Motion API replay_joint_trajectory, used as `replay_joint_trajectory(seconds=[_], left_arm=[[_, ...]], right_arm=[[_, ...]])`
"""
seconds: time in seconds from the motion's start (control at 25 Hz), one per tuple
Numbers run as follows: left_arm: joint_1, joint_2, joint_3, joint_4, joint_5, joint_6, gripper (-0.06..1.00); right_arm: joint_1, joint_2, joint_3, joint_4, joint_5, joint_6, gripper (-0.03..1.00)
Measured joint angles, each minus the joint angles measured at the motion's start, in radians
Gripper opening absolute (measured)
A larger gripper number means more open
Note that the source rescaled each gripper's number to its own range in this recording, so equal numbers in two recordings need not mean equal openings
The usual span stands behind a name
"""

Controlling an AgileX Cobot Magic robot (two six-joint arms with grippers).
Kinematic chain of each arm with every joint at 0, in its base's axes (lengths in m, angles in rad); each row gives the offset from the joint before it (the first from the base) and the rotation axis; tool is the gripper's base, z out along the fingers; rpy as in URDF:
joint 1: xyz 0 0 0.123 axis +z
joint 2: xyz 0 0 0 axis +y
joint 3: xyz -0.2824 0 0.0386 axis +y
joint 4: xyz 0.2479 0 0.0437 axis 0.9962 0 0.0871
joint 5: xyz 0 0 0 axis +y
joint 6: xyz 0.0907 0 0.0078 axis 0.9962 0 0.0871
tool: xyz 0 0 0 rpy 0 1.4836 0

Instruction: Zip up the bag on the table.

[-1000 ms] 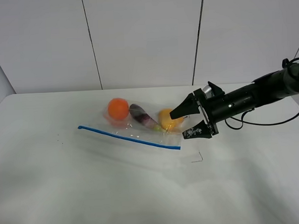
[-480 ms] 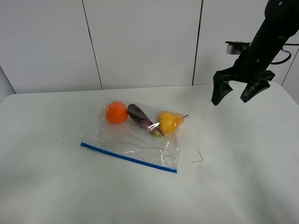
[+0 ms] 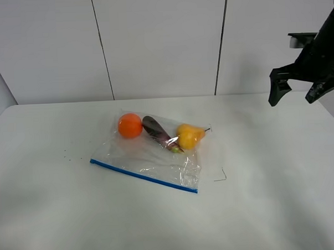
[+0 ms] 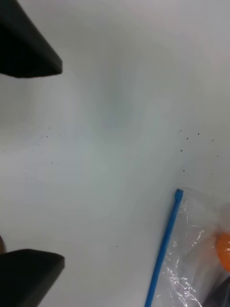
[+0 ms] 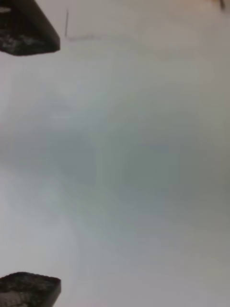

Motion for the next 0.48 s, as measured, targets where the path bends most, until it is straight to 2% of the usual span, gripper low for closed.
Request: replay_joint_trajectory(seconds=[0.28,0.48], left_arm=[[0.000,0.000,0.000,0.000,0.000,0.000,1.00],[0.000,0.000,0.000,0.000,0.000,0.000,1.00]], right_arm=[[-0.010,-0.019,0.009,-0.003,-0.001,-0.007,1.00],[-0.010,-0.139,0.143,-0.024,-0.002,-0.007,1.00]])
